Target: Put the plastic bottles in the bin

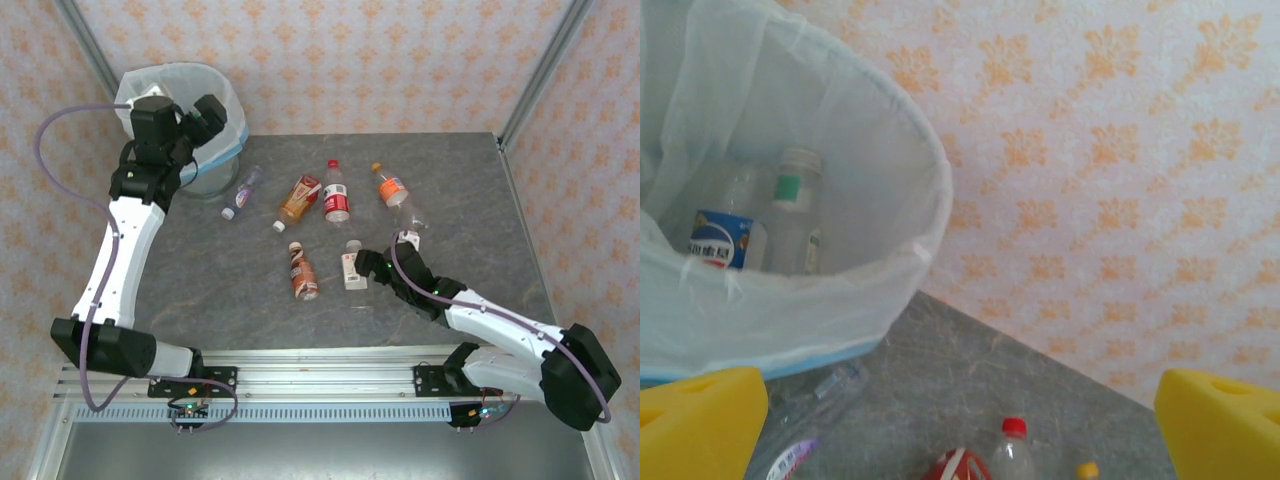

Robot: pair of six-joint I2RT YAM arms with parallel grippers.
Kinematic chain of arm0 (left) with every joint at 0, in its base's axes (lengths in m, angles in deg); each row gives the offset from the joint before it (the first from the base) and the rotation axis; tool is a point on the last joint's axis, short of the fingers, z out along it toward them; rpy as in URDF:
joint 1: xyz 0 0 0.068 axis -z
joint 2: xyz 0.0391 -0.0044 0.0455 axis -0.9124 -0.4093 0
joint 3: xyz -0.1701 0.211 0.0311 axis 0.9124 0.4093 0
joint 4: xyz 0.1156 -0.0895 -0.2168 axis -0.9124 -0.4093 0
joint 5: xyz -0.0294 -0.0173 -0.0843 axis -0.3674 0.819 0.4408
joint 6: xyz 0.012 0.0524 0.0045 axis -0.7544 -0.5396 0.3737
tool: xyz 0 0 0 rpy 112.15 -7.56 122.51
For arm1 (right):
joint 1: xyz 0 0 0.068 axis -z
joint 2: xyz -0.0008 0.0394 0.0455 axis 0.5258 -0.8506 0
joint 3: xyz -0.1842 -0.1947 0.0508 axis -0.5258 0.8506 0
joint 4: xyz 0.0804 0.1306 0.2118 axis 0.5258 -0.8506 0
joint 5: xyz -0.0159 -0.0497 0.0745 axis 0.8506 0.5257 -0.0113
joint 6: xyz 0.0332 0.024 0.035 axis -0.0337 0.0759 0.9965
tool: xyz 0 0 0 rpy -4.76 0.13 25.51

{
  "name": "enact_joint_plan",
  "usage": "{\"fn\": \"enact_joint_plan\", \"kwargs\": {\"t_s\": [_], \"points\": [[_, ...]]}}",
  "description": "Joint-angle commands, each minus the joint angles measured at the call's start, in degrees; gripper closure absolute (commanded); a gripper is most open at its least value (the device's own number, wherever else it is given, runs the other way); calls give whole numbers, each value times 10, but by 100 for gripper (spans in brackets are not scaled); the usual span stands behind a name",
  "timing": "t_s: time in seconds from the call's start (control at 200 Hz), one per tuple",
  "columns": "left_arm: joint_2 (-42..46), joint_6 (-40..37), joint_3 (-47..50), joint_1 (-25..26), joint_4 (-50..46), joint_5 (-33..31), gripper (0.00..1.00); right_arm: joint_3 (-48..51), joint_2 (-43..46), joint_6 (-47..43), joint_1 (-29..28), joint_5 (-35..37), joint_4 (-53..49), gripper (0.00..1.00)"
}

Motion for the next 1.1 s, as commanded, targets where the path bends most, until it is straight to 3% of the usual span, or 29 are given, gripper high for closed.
{"fn": "enact_joint_plan", "kwargs": {"t_s": [0.0, 0.105, 0.475, 0.651, 0.786, 1.096], "points": [[40, -6, 47, 27, -3, -6, 0, 10, 13, -68, 2, 9, 0, 1], [68, -1, 99, 69, -30, -21, 0, -2, 19, -140, 3, -9, 5, 1], [131, 76, 273, 145, -102, -38, 0, 16, 15, -93, 4, -39, 32, 1], [123, 135, 337, 195, -127, -41, 0, 18, 14, -81, 4, -37, 37, 1], [106, 181, 391, 229, -84, 6, 0, 25, 13, -70, 4, -37, 46, 1], [13, 184, 378, 317, -73, 16, 0, 15, -8, -69, 8, -42, 57, 1]]}}
